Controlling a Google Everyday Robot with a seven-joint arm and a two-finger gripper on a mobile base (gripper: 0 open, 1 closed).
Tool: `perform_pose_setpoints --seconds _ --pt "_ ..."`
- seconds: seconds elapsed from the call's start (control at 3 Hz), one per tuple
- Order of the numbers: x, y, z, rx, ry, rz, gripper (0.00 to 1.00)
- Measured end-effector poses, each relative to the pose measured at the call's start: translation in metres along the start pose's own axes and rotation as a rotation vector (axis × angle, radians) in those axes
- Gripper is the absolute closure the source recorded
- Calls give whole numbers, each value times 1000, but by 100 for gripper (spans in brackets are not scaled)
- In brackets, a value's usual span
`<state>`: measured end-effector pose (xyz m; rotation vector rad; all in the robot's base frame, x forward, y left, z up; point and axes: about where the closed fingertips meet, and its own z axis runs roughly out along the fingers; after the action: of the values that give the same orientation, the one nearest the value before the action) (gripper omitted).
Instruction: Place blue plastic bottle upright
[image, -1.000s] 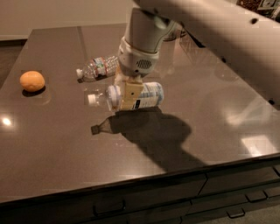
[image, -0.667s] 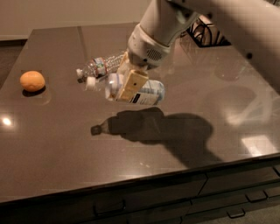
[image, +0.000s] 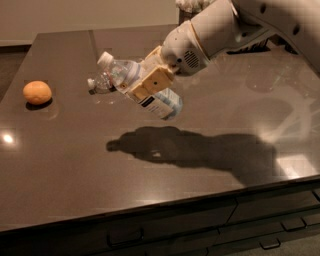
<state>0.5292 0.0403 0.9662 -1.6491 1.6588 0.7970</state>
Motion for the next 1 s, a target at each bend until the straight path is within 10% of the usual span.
perform_pose_setpoints --seconds 1.0 --pt "5 -23 4 159 -407 115 100"
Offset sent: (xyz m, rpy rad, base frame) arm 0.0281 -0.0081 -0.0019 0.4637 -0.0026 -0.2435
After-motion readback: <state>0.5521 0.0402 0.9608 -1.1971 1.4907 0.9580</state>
